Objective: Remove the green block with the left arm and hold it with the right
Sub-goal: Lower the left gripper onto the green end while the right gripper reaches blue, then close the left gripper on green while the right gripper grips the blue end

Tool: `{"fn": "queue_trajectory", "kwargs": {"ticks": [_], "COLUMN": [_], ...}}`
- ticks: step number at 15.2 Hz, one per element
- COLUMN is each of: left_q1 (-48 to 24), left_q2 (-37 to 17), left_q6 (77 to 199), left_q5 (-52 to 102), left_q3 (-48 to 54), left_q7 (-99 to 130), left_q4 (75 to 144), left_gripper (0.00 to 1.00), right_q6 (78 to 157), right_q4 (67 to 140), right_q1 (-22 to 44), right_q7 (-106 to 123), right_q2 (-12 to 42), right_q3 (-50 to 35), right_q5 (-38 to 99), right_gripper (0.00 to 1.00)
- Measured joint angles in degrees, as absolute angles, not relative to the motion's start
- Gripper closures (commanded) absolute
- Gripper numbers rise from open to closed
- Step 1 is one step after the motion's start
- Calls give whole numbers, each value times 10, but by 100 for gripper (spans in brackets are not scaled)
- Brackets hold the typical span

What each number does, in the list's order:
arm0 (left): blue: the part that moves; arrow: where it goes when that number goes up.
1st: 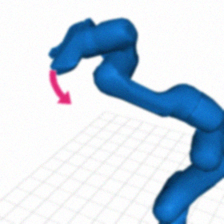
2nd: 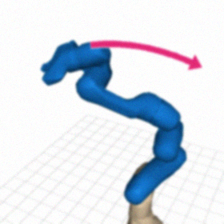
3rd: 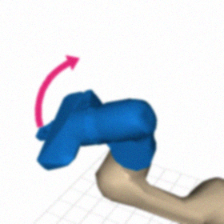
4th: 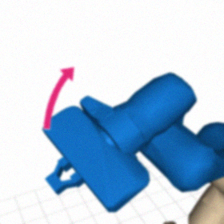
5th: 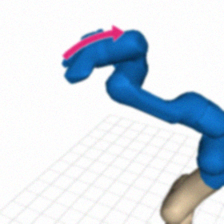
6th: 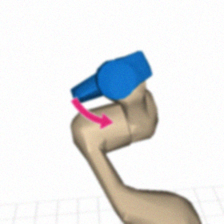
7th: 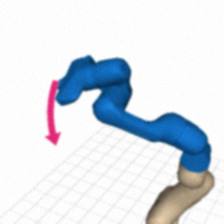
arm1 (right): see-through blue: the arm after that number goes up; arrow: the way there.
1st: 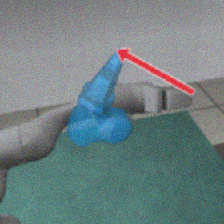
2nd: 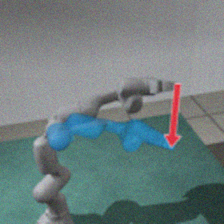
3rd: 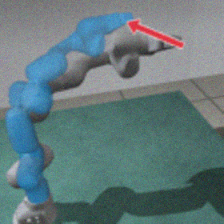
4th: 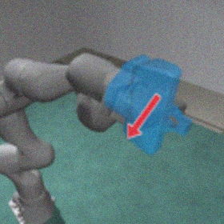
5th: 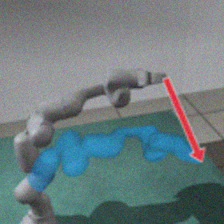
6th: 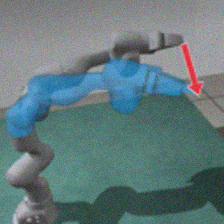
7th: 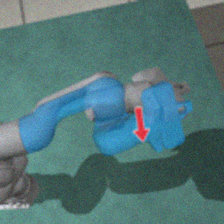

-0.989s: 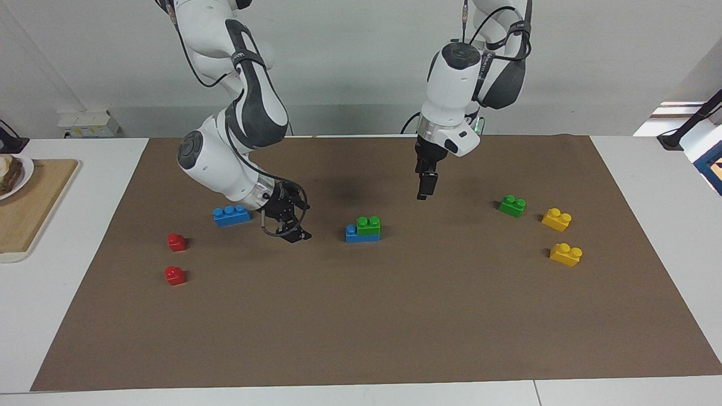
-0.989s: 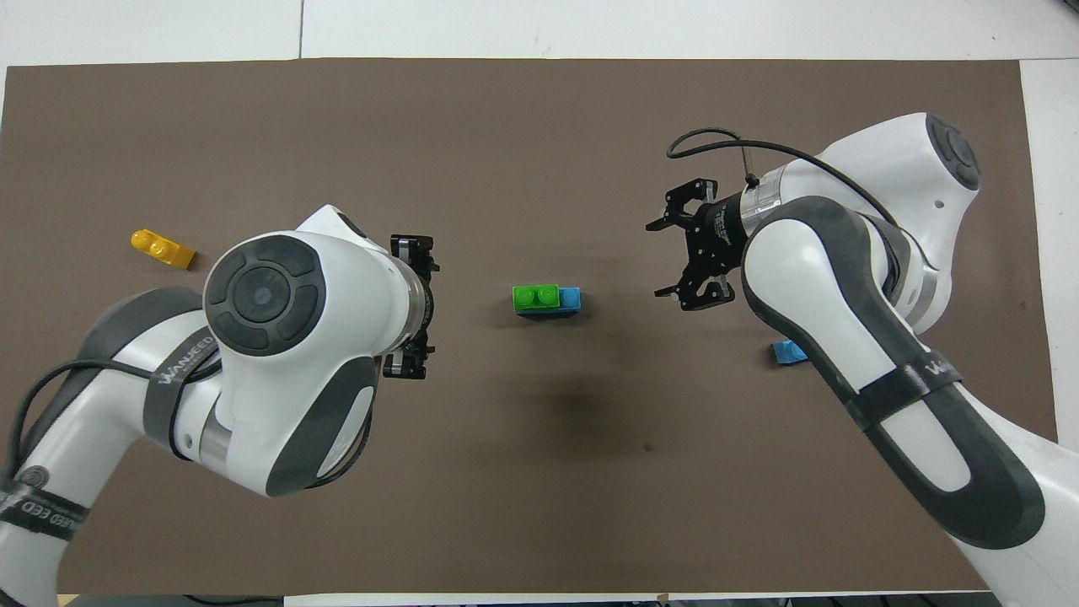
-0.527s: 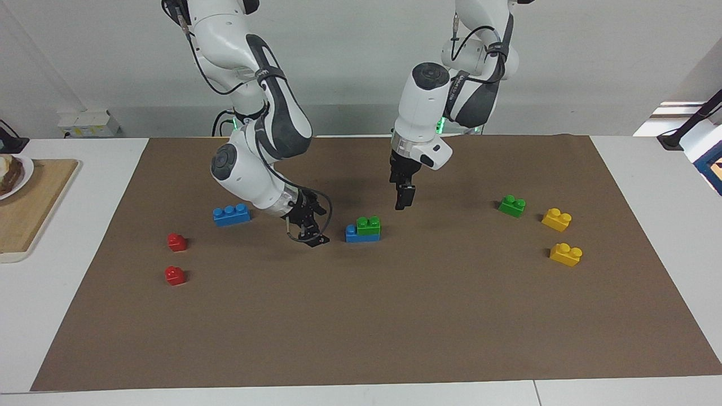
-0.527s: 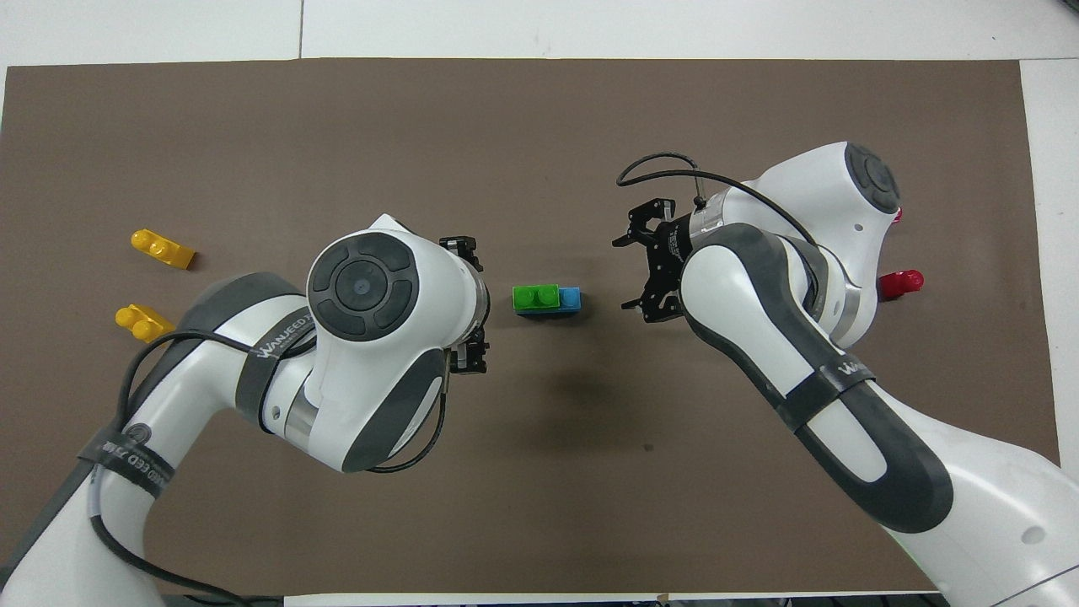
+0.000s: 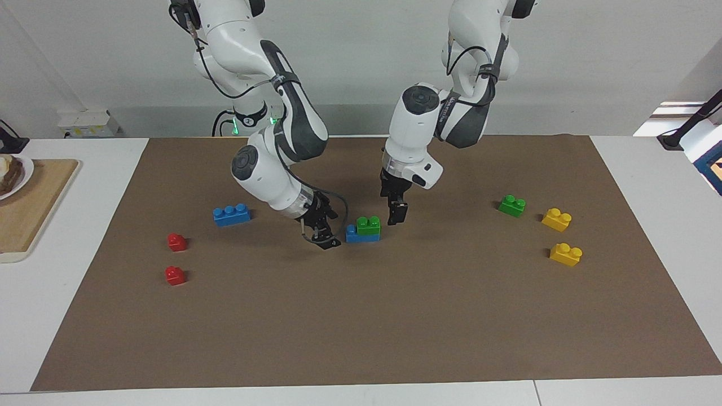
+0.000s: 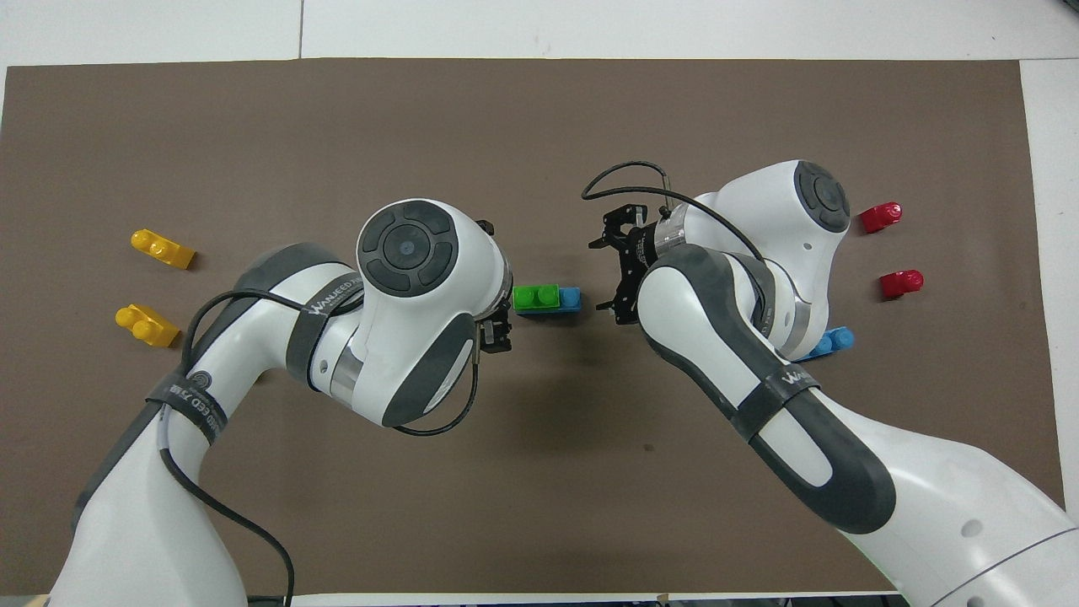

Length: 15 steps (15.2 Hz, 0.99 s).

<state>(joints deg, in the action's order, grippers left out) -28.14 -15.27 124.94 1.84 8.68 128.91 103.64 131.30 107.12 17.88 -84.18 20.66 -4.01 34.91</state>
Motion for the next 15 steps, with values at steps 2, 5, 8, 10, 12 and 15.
{"fn": "queue_trajectory", "kwargs": {"ticks": [2,5,8,10,12,15], "left_q1": [-288,-297,-297,-297,-297,-298], "left_q2": [-173,-197,-204,-204,-208,-219], "left_q6": [1253,1264,1269,1274,1278,1285], "left_q5": [12,-2,-5,-7,-8,-8], "left_q3": [87,87,87,87,87,87], "left_q7": [1306,1332,1340,1345,1348,1349], "left_q4": [1028,1012,1007,1007,1007,1007], "left_gripper": [0,0,0,0,0,0], "right_q6": [1331,1346,1364,1374,1384,1399], "right_q4": [1073,1078,1087,1091,1095,1097], "right_q1": [189,197,201,208,213,222], "right_q7": [-842,-842,-842,-842,-842,-842], "right_q2": [214,219,219,219,220,227], "right_q3": [-40,-40,-40,-40,-40,-40], "right_q5": [349,349,349,349,349,351], "right_gripper": [9,9,10,10,10,10]}}
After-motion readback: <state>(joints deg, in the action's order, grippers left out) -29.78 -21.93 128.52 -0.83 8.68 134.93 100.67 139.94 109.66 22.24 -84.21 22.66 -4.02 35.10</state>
